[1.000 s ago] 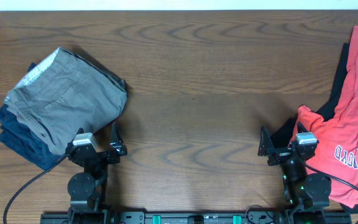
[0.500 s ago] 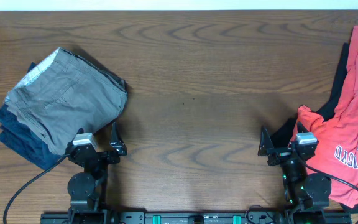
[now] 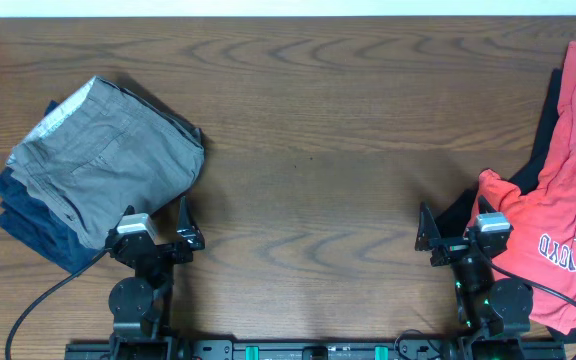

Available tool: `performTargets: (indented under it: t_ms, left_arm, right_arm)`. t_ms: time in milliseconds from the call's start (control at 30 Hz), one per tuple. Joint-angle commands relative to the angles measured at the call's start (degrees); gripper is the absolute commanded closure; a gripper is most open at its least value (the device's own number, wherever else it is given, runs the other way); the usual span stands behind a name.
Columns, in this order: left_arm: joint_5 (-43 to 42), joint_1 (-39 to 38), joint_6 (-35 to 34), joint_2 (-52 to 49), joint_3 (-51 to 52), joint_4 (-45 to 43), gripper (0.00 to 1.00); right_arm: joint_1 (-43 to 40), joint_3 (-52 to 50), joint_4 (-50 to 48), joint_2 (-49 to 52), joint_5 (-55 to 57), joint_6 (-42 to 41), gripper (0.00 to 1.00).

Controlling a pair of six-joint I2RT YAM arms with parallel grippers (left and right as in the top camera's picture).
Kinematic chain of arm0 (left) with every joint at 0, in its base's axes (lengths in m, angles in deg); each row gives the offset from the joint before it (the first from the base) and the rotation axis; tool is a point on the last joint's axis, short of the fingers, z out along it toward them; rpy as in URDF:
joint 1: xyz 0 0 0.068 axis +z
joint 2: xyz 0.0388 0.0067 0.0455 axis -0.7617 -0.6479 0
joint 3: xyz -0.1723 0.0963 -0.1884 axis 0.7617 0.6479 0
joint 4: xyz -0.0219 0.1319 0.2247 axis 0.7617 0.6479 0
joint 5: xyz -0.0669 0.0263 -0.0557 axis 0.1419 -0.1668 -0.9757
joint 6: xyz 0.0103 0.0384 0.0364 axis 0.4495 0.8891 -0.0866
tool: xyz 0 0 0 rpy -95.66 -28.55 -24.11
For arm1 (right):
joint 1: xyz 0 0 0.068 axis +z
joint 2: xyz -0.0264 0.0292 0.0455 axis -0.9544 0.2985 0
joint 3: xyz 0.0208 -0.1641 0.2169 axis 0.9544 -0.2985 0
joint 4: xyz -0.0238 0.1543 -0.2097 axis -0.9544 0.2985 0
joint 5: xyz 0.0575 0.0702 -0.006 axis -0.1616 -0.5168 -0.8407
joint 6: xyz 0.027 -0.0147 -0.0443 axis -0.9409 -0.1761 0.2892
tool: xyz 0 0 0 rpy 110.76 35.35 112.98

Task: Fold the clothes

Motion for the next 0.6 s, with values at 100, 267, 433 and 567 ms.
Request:
performTargets:
  t_ms: [100,267,433,567]
  left_arm:
    - [0.6,0.3,0.4,0.2,1.8,0.9,0.02]
    - [0.7,0.3,0.4,0.0,1.8,0.9,0.02]
    - [0.7,0.3,0.4,0.0,1.8,0.9,0.02]
    - [0.7,0.3,0.4,0.0,1.8,0.9,0.02]
  right_arm:
    - [0.4,0.0,0.2,-0.3,-0.5,0.9,0.01]
    - [0.4,0.0,0.2,-0.3,-0.5,0.9,0.01]
    - [0.4,0.0,0.2,-0.3,-0.5,0.9,0.01]
    - [0.4,0.0,0.2,-0.3,-0.5,0.9,0.01]
